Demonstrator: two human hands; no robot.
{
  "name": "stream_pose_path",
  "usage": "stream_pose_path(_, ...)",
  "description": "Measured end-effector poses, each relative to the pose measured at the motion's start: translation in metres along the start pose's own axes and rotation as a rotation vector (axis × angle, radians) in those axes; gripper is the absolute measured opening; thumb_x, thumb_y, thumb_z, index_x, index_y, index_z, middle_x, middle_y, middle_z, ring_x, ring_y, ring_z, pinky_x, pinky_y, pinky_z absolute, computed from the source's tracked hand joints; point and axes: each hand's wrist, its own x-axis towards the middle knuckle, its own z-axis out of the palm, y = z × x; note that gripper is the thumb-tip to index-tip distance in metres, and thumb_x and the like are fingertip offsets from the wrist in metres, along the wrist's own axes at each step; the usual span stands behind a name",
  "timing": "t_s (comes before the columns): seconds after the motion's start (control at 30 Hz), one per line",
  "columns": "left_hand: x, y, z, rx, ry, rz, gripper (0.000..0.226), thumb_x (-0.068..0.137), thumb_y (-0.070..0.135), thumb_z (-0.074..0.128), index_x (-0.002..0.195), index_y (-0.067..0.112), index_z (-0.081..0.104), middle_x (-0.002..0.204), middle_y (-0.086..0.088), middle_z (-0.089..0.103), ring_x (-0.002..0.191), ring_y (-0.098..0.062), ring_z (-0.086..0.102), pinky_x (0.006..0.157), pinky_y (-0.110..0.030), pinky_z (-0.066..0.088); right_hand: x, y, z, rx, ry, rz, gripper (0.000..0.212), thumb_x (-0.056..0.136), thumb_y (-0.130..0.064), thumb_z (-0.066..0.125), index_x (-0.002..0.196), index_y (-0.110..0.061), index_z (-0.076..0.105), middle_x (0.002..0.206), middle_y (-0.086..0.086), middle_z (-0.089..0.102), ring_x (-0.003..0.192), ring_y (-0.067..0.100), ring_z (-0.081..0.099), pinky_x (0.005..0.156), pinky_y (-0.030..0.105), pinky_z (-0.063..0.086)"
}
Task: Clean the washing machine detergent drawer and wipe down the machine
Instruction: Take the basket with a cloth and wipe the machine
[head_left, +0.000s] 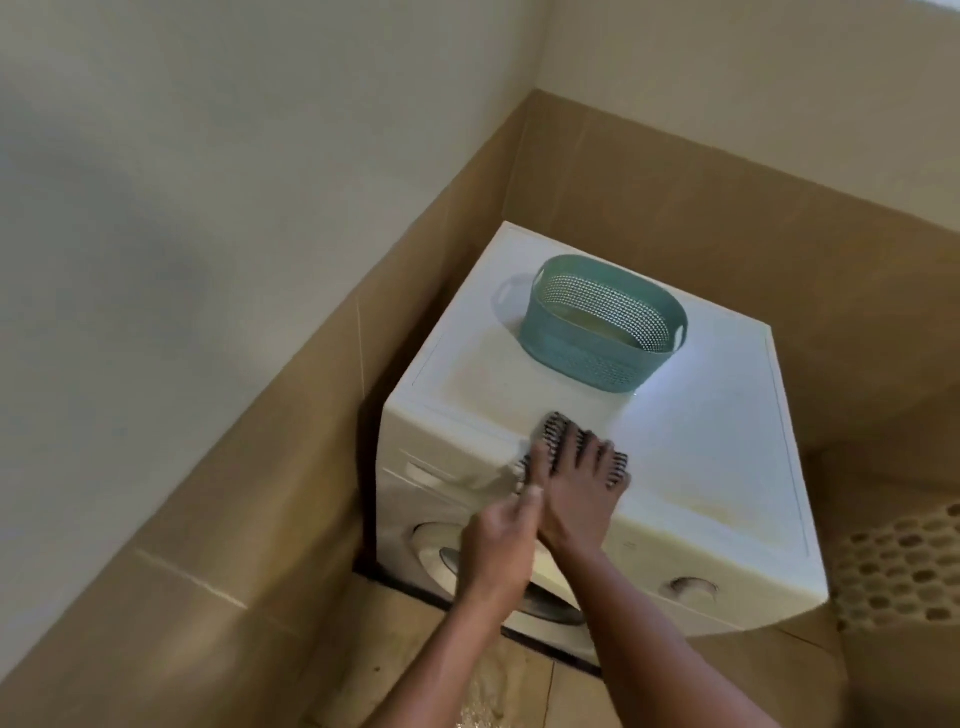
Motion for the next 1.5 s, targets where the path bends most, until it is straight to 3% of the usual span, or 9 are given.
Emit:
stream_pose_path(0.07, 0.020, -0.009, -0.021, 0.033, 0.211, 0.062, 0.037, 0.100, 0.052, 0.048, 0.099, 0.022, 0.070, 0.084, -0.008, 0.070, 0.079, -0.030, 0.067, 0.058, -0.021, 0.043, 0.021, -0.037, -0.001, 0.044, -0.009, -0.097, 0.070, 0.099, -0.061, 0.011, 0.156, -0.022, 0.018, 0.162, 0.009, 0.022, 0.150, 0.032, 0.012, 0.119, 0.059, 0.011)
stream_pose_path(0.17, 0.051, -0.009, -0.062, 0.052, 0.289, 0.155, 0.041, 0.100, 0.048, 0.050, 0.130, 0.024, 0.064, 0.119, 0.000, 0.071, 0.104, -0.014, 0.067, 0.083, -0.026, 0.052, 0.063, -0.103, -0.002, 0.133, -0.127, -0.232, 0.075, 0.097, -0.066, 0.014, 0.159, -0.024, 0.011, 0.166, 0.006, 0.011, 0.153, 0.029, 0.000, 0.121, 0.056, 0.000)
stream_pose_path(0.33, 0.084, 0.001, -0.086, 0.282, 0.446, 0.404, 0.052, 0.099, 0.048, 0.045, 0.143, 0.021, 0.055, 0.152, 0.006, 0.045, 0.139, -0.011, 0.042, 0.113, -0.039, 0.040, 0.080, -0.142, 0.009, 0.002, -0.188, -0.513, 0.075, 0.098, -0.065, 0.019, 0.160, -0.027, 0.001, 0.168, 0.005, 0.003, 0.154, 0.027, -0.007, 0.122, 0.054, -0.003)
stream_pose_path(0.47, 0.088, 0.001, -0.057, 0.630, 0.290, 0.566, 0.069, 0.096, 0.057, 0.028, 0.150, 0.018, 0.047, 0.160, 0.002, 0.038, 0.151, -0.012, 0.021, 0.124, -0.042, 0.019, 0.056, -0.083, 0.006, -0.062, -0.195, -0.579, 0.072, 0.098, -0.056, 0.021, 0.160, -0.031, -0.006, 0.169, 0.000, -0.003, 0.154, 0.023, -0.009, 0.124, 0.050, -0.001)
stream_pose_path(0.63, 0.087, 0.002, 0.010, 0.939, -0.105, 0.612, 0.077, 0.093, 0.063, 0.010, 0.159, 0.027, 0.022, 0.168, 0.008, 0.012, 0.152, -0.004, -0.001, 0.125, -0.033, -0.008, 0.036, 0.034, -0.011, -0.055, -0.187, -0.379, 0.073, 0.094, -0.063, 0.012, 0.158, -0.034, -0.006, 0.168, -0.003, -0.002, 0.154, 0.019, -0.010, 0.124, 0.050, 0.000)
stream_pose_path(0.77, 0.094, 0.007, 0.065, 1.177, -0.311, 0.680, 0.082, 0.089, 0.064, 0.000, 0.161, 0.026, 0.013, 0.169, 0.006, 0.006, 0.155, -0.011, -0.005, 0.126, -0.041, -0.009, 0.058, 0.125, -0.025, 0.033, -0.186, -0.171, 0.069, 0.097, -0.067, 0.015, 0.158, -0.039, 0.001, 0.168, -0.005, 0.001, 0.154, 0.015, -0.006, 0.124, 0.050, 0.000)
stream_pose_path(1.0, 0.091, 0.010, 0.127, 1.280, -0.345, 0.720, 0.082, 0.090, 0.062, -0.001, 0.160, 0.023, 0.015, 0.169, 0.006, 0.009, 0.155, -0.012, -0.004, 0.125, -0.045, -0.009, 0.036, 0.244, -0.036, 0.049, -0.073, 0.204, 0.072, 0.098, -0.065, 0.020, 0.160, -0.031, 0.006, 0.168, -0.001, 0.007, 0.154, 0.022, 0.001, 0.123, 0.055, 0.003)
stream_pose_path(1.27, 0.095, 0.011, 0.139, 1.216, -0.145, 0.642, 0.081, 0.091, 0.063, -0.001, 0.160, 0.024, 0.018, 0.169, 0.008, 0.008, 0.155, -0.010, -0.004, 0.126, -0.044, -0.006, 0.161, 0.245, -0.042, 0.091, -0.075, 0.150, 0.069, 0.100, -0.056, 0.024, 0.158, -0.023, 0.010, 0.165, 0.007, 0.013, 0.152, 0.029, 0.004, 0.121, 0.057, 0.006)
stream_pose_path(1.5, 0.094, -0.004, 0.130, 1.214, -0.044, 0.539, 0.081, 0.091, 0.063, 0.002, 0.159, 0.024, 0.021, 0.169, 0.005, 0.012, 0.155, -0.012, 0.001, 0.126, -0.043, -0.006, 0.173, 0.209, -0.035, 0.064, -0.117, -0.231, 0.073, 0.097, -0.063, 0.021, 0.160, -0.029, 0.007, 0.168, 0.002, 0.009, 0.154, 0.024, 0.002, 0.123, 0.055, 0.003)
